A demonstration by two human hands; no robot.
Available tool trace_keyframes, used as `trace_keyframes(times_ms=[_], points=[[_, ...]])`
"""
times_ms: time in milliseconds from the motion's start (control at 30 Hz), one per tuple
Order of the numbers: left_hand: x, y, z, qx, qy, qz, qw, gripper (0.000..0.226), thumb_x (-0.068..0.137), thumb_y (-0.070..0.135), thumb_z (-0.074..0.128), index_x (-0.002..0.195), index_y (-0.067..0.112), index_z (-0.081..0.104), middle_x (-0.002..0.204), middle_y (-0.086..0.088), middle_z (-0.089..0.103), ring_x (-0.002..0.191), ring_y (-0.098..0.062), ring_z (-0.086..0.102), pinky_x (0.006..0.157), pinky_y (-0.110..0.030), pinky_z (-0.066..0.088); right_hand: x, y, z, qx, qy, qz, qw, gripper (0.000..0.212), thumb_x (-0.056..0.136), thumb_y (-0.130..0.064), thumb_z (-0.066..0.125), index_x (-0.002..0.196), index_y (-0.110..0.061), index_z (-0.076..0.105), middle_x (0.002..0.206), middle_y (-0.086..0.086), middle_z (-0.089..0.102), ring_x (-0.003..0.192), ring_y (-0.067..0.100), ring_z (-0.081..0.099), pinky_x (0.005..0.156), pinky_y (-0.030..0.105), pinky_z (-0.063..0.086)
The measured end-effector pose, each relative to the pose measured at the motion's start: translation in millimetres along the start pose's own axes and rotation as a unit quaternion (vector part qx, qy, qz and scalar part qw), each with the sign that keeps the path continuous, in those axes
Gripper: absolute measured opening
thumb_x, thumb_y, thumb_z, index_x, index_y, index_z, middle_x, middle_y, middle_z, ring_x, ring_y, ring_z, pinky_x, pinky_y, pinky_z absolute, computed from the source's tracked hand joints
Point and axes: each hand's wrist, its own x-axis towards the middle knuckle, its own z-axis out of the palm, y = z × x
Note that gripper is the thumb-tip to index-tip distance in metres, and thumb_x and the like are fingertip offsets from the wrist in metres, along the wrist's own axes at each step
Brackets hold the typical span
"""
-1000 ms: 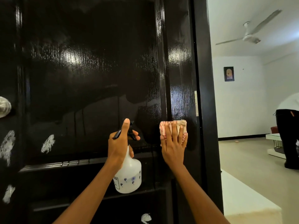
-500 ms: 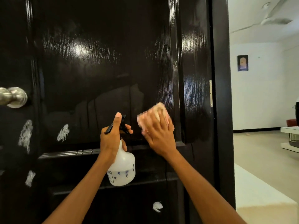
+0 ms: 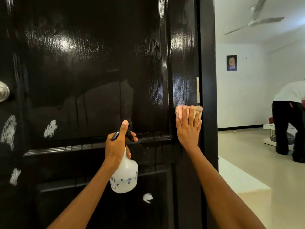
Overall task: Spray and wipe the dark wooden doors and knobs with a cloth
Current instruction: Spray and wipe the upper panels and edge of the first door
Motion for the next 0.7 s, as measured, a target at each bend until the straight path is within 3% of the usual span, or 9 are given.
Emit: trace_keyframes(times_ms=[233, 367, 500, 600, 700], points=[[14.4, 21.5, 44.4, -0.010, -0.011, 0.016, 1.000, 0.072, 0.102, 0.063, 0.045, 0.085, 0.000, 0.074, 0.082, -0.011, 0.078, 0.034, -0.022, 0.049, 0.040, -0.028, 0.045, 92.9, -26.8, -38.5, 0.044, 0.018, 0.032, 0.998, 0.070, 0.105, -0.060, 0.020, 0.160, -0.031, -0.012, 0.169, 0.003, -0.016, 0.155, 0.029, -0.016, 0.125, 0.057, 0.002], [12.9, 16.2, 45.6, -0.026, -0.007, 0.003, 1.000, 0.071, 0.101, 0.062, 0.047, 0.090, -0.002, 0.074, 0.084, -0.013, 0.077, 0.033, -0.020, 0.050, 0.038, -0.028, 0.044, -3.7, -4.9, 6.3, 0.035, 0.080, 0.044, 0.995, 0.070, 0.105, -0.057, 0.025, 0.161, -0.030, -0.007, 0.170, 0.010, 0.001, 0.156, 0.035, 0.000, 0.122, 0.060, 0.017], [0.1, -6.2, 27.5, -0.006, -0.002, -0.008, 1.000, 0.072, 0.101, 0.063, 0.046, 0.086, -0.001, 0.074, 0.085, -0.013, 0.078, 0.033, -0.022, 0.049, 0.042, -0.030, 0.046, -86.6, -12.9, 42.8, 0.042, 0.047, 0.029, 0.998, 0.065, 0.106, -0.054, 0.022, 0.162, -0.030, -0.001, 0.169, 0.010, 0.008, 0.156, 0.036, 0.002, 0.120, 0.065, 0.015], [-0.3, -10.6, 15.3, -0.004, 0.003, -0.006, 1.000, 0.072, 0.102, 0.063, 0.045, 0.087, -0.002, 0.074, 0.085, -0.013, 0.078, 0.033, -0.023, 0.048, 0.044, -0.032, 0.047, -45.3, -33.8, 37.2, 0.013, 0.063, 0.014, 0.998, 0.063, 0.107, -0.051, 0.027, 0.162, -0.024, 0.017, 0.170, 0.008, 0.010, 0.156, 0.036, 0.004, 0.120, 0.065, 0.014], [5.2, -6.0, 8.9, -0.008, 0.003, 0.004, 1.000, 0.073, 0.102, 0.063, 0.045, 0.089, -0.003, 0.074, 0.084, -0.014, 0.078, 0.034, -0.023, 0.049, 0.042, -0.031, 0.046, 23.7, -58.1, 16.7, 0.002, 0.089, 0.009, 0.996, 0.064, 0.107, -0.051, 0.029, 0.163, -0.025, 0.014, 0.171, 0.006, 0.004, 0.156, 0.035, -0.002, 0.122, 0.065, 0.006]])
